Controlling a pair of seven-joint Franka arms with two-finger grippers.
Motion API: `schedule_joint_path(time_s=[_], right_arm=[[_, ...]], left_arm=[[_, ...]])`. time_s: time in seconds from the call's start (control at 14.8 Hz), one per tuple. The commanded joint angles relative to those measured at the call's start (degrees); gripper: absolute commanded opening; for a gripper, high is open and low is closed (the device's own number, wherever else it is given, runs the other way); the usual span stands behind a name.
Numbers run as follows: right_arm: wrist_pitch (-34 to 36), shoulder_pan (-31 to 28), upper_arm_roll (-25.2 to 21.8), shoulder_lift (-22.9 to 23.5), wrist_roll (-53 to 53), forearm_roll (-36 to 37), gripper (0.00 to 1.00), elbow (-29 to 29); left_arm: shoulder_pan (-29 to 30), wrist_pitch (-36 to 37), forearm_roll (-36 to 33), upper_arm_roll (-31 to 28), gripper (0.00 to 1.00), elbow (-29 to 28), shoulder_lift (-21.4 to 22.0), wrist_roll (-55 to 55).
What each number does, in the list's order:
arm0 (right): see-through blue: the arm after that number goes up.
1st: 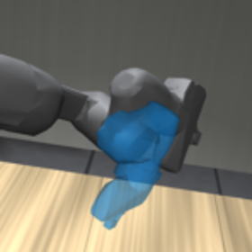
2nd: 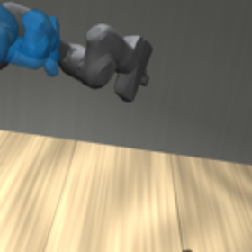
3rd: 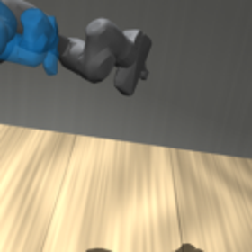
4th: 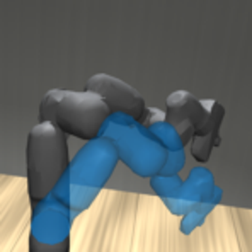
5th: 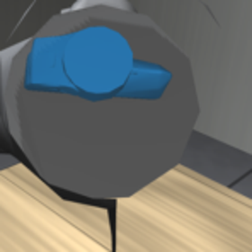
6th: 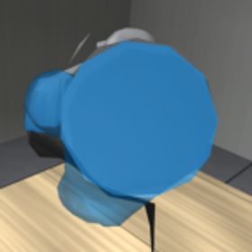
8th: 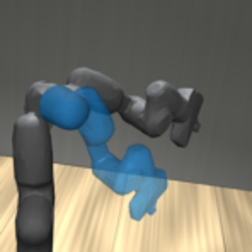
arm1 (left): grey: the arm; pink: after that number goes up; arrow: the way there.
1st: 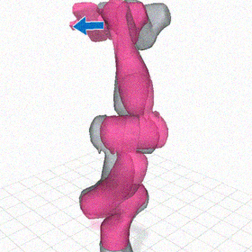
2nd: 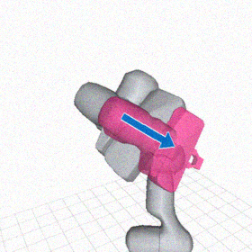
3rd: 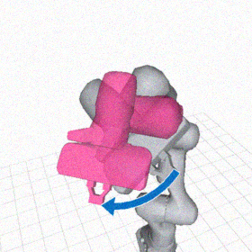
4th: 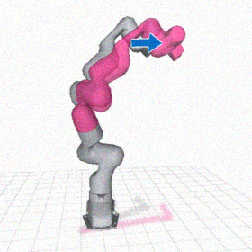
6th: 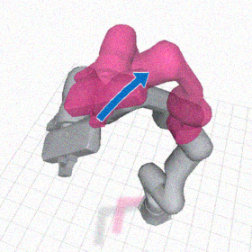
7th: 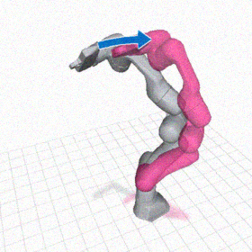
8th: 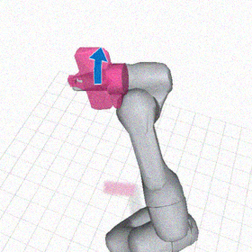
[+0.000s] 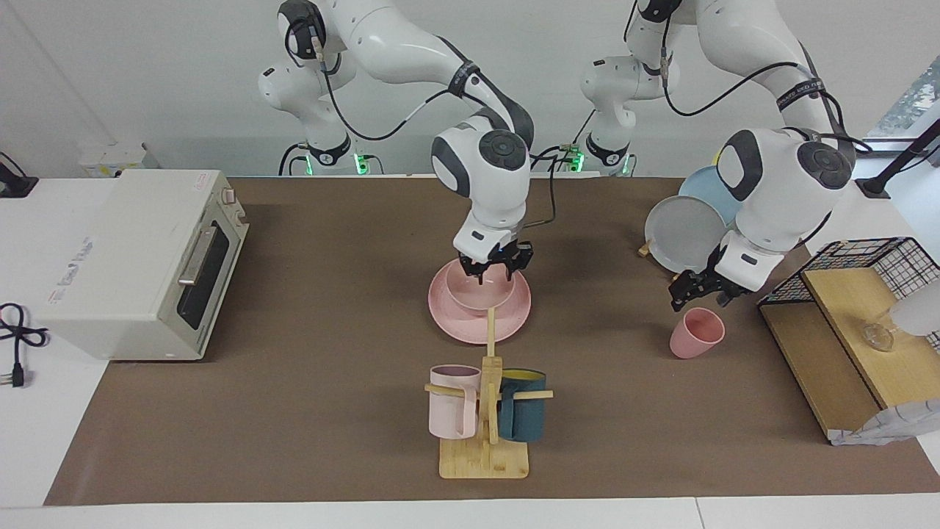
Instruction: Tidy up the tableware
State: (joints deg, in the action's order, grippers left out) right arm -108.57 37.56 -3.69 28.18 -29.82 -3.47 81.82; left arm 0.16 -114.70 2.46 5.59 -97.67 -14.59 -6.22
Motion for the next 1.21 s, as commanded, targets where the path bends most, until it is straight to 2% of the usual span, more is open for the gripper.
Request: schedule_joint_path(time_s=[0.0, 0.13, 0.4, 0.67, 0.74, 0.81, 0.88, 1.15], right_arm=[[6.16, -6.07, 0.43, -4.78, 2.74, 0.04, 0.82, 1.05], [9.85, -11.43, 0.44, -7.77, 4.15, 0.13, 1.00, 2.02], [18.47, -21.28, 0.52, -12.61, 14.33, 0.13, 1.00, 2.03], [21.73, -27.44, 0.43, -15.87, 17.34, 0.13, 1.00, 2.11], [22.61, -28.94, 0.43, -16.92, 18.21, 0.13, 1.00, 2.20], [24.10, -30.17, 0.43, -18.15, 19.70, 0.22, 1.00, 2.20], [25.15, -31.22, 0.35, -19.38, 21.02, 0.48, 1.00, 2.20], [28.93, -34.30, 0.43, -22.11, 25.51, 3.38, 1.00, 2.20]], left_arm=[[-0.78, -2.37, 0.27, -0.49, 1.00, -1.39, -0.87, -0.46], [-1.04, -4.91, 0.18, -0.49, 0.97, -2.00, -2.02, -0.46], [-1.04, -8.87, 0.09, -0.58, 0.91, -4.37, -3.08, -0.28], [-1.04, -9.84, 0.09, -0.58, 0.85, -5.42, -3.34, -0.28], [-1.04, -9.85, 0.09, -0.58, 0.72, -5.60, -3.34, -0.28], [-1.04, -9.85, 0.01, -0.58, 0.43, -5.61, -3.34, -0.28], [-1.04, -9.76, 0.01, -0.58, 0.01, -5.61, -3.34, -0.11], [-0.95, -10.20, -3.33, -0.58, 0.00, -5.52, -3.34, 0.86]])
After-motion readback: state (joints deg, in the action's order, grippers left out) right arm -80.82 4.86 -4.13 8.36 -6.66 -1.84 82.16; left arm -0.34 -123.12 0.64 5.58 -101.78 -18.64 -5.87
